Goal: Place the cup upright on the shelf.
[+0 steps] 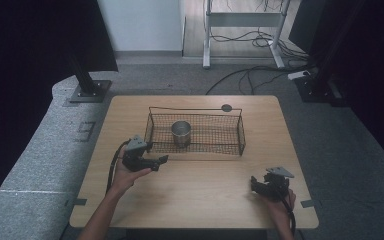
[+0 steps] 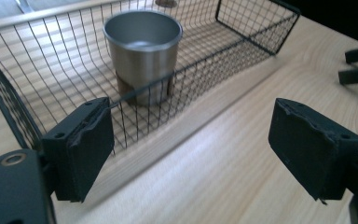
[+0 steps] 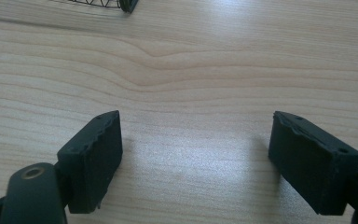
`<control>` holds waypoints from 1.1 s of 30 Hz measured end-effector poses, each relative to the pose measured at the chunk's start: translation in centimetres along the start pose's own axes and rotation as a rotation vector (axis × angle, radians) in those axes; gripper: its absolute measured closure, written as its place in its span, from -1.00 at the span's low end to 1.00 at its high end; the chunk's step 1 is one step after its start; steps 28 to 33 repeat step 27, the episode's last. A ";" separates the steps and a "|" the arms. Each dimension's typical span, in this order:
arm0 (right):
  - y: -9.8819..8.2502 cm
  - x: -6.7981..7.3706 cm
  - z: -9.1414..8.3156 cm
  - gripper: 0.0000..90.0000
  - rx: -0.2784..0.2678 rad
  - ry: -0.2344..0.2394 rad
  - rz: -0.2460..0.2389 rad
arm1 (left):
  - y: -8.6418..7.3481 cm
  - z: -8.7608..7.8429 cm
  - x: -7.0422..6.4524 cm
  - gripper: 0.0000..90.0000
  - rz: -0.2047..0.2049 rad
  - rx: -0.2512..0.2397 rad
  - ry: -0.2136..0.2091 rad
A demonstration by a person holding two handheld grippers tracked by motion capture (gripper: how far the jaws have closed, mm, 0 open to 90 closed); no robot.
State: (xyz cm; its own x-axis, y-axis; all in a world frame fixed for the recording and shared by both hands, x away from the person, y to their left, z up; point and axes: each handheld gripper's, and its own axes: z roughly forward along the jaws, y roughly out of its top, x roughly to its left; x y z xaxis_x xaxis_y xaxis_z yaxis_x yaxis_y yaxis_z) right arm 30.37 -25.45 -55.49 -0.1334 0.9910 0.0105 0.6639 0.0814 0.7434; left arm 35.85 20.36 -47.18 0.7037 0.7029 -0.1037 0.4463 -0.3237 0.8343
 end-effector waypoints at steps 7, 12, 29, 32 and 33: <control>0.0 0.0 0.0 -0.62 0.000 0.000 0.000 | -3.1 0.0 -1.0 -0.68 0.000 0.038 -0.002; 0.0 0.0 0.0 -0.62 0.000 0.000 0.000 | -4.4 -0.2 -1.6 -0.68 0.002 0.048 0.009; 0.0 0.0 0.0 -0.62 -0.001 0.000 0.000 | -5.2 0.9 -1.9 -0.67 -0.015 0.056 0.002; 0.0 0.0 0.0 -0.62 -0.001 0.000 0.000 | -5.2 0.9 -1.9 -0.67 -0.015 0.056 0.002; 0.0 0.0 0.0 -0.62 -0.001 0.000 0.000 | -5.2 0.9 -1.9 -0.67 -0.015 0.056 0.002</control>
